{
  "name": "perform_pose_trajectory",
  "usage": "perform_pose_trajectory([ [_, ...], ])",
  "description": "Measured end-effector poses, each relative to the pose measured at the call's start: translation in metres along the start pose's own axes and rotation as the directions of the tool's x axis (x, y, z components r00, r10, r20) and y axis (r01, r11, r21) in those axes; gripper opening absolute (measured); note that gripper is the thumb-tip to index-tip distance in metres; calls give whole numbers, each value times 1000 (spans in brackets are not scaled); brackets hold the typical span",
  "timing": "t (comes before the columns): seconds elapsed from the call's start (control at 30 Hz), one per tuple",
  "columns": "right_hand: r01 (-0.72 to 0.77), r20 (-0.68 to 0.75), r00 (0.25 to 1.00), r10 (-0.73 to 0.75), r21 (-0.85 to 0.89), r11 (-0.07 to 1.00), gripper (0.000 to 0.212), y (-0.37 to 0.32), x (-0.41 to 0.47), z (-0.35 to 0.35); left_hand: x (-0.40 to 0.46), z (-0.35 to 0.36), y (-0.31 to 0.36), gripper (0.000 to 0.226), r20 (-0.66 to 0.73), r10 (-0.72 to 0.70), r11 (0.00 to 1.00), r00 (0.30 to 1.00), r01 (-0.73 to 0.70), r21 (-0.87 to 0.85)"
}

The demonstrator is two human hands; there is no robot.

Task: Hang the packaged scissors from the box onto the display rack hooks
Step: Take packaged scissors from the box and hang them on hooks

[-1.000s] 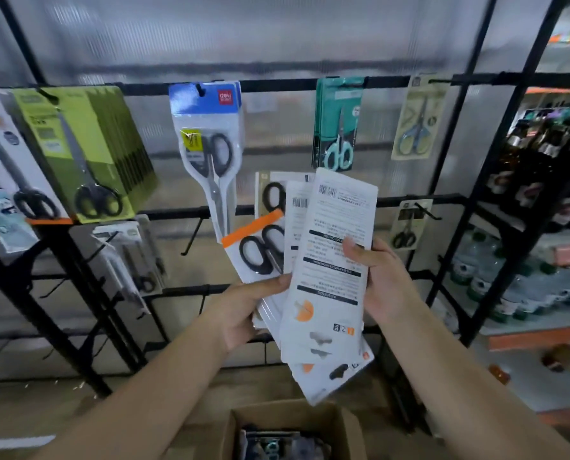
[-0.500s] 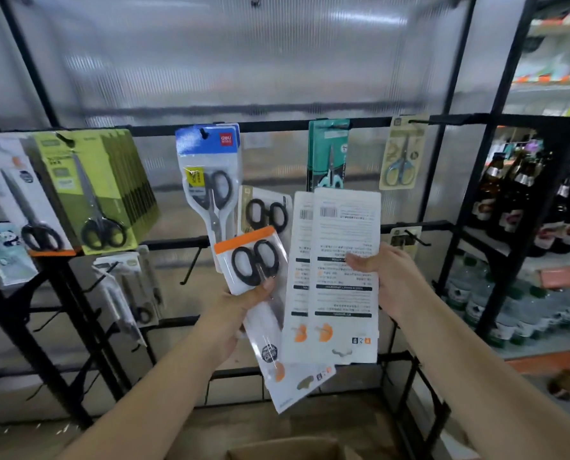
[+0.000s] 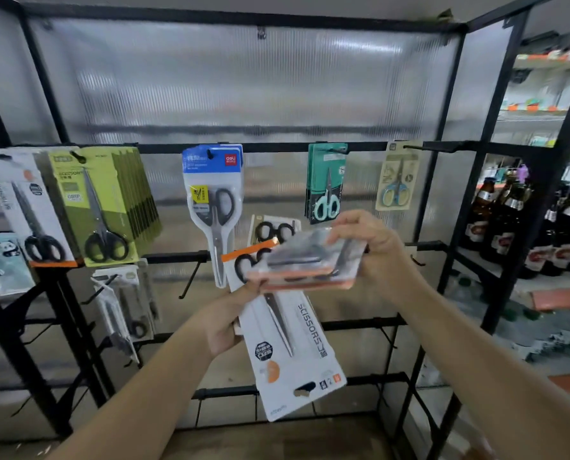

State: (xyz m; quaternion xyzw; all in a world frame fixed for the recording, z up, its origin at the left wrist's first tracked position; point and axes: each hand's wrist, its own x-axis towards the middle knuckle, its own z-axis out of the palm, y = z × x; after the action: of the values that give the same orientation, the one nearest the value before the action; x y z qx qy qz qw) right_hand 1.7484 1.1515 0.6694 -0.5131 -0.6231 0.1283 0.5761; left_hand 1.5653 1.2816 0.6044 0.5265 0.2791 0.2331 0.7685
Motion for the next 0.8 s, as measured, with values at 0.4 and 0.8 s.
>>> perform_pose_trajectory([
  [0.4, 59, -233, 932, -278, -660, 749, 29, 31, -28, 25, -7, 3, -14, 32, 68, 7, 994, 998, 0, -108],
  [0.8, -248, -220, 808, 547, 715, 653, 46, 25, -36, 30, -24, 35, -28, 43, -34, 189, 982, 981, -189, -1],
])
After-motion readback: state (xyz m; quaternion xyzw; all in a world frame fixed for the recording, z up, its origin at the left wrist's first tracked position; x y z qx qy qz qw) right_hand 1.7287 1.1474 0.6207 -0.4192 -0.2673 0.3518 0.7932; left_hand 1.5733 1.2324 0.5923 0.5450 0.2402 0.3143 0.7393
